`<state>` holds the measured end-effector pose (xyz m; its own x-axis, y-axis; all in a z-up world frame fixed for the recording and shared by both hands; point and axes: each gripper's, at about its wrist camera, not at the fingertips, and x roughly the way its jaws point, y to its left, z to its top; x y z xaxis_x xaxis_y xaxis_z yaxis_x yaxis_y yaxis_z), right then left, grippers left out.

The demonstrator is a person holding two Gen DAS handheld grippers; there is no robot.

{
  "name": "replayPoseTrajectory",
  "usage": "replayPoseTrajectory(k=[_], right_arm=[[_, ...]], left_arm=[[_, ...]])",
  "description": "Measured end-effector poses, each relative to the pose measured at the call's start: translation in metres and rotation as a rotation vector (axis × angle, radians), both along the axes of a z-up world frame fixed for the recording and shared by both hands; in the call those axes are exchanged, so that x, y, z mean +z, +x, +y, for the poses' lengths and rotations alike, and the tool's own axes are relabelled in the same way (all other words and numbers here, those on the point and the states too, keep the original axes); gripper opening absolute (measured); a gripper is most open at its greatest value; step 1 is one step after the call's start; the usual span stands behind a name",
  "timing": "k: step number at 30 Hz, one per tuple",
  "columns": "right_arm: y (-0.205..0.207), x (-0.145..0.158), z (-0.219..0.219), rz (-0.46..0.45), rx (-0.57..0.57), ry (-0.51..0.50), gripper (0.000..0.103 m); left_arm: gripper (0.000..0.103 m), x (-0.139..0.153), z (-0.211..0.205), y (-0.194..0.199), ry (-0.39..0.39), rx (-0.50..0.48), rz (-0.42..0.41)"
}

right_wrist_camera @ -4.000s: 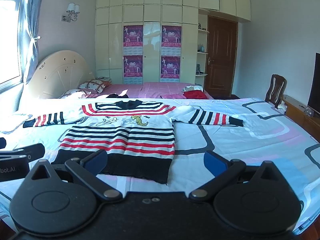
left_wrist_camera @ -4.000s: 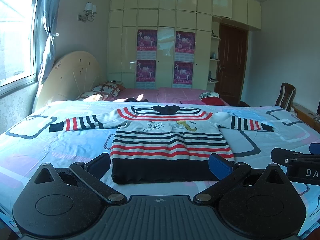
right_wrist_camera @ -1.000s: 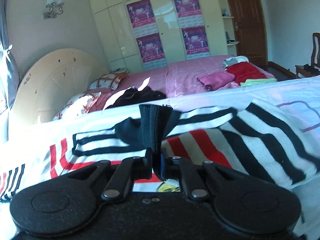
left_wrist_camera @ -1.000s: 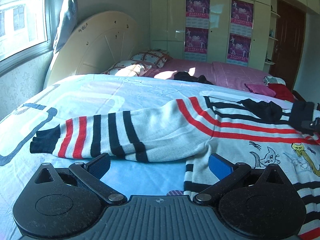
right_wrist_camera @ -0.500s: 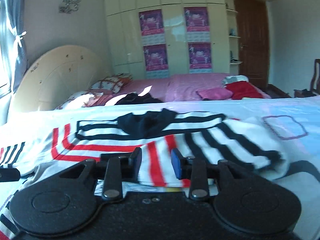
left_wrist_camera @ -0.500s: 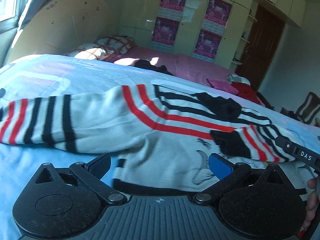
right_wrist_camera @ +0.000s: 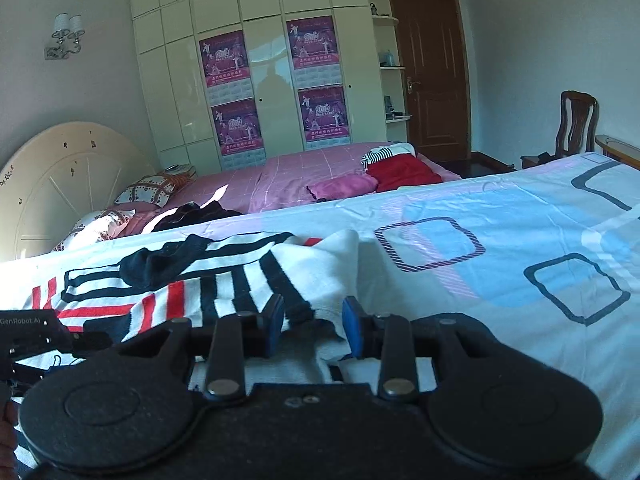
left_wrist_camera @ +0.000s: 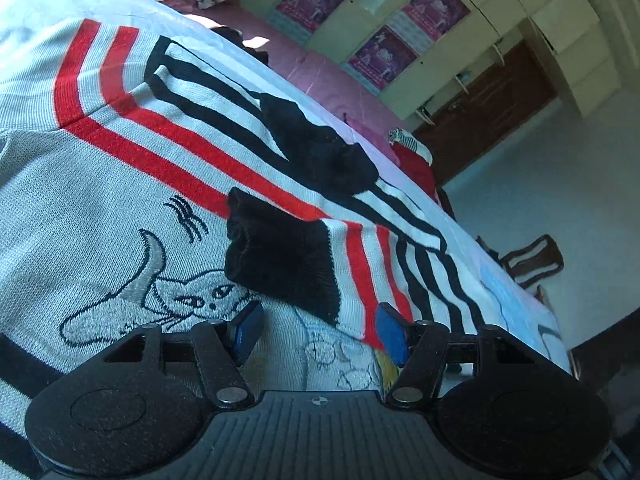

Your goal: Fold small clothes

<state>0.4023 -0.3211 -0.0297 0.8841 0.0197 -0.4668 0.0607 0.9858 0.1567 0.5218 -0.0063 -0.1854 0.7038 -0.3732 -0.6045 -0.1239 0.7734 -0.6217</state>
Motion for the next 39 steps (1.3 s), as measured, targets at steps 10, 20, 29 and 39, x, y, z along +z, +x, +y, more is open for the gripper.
replayPoseTrajectory(k=[10, 20, 29, 39], right_arm=[[0.002, -0.005, -0.032, 0.016, -0.048, 0.025, 0.034], [0.018, -0.016, -0.025, 0.045, -0.033, 0.068, 0.034], [0.065, -0.059, 0.003, 0.186, 0.039, -0.003, 0.032], [0.120, -0.023, -0.008, 0.049, 0.053, -0.038, 0.034]], left_arm=[[0.005, 0.020, -0.006, 0.041, 0.110, -0.038, -0.097], [0.005, 0.046, 0.052, 0.052, 0.369, -0.060, -0.147], [0.005, 0.021, 0.060, 0.042, 0.359, -0.056, -0.118], [0.065, 0.017, 0.069, 0.053, 0.485, -0.011, -0.073]])
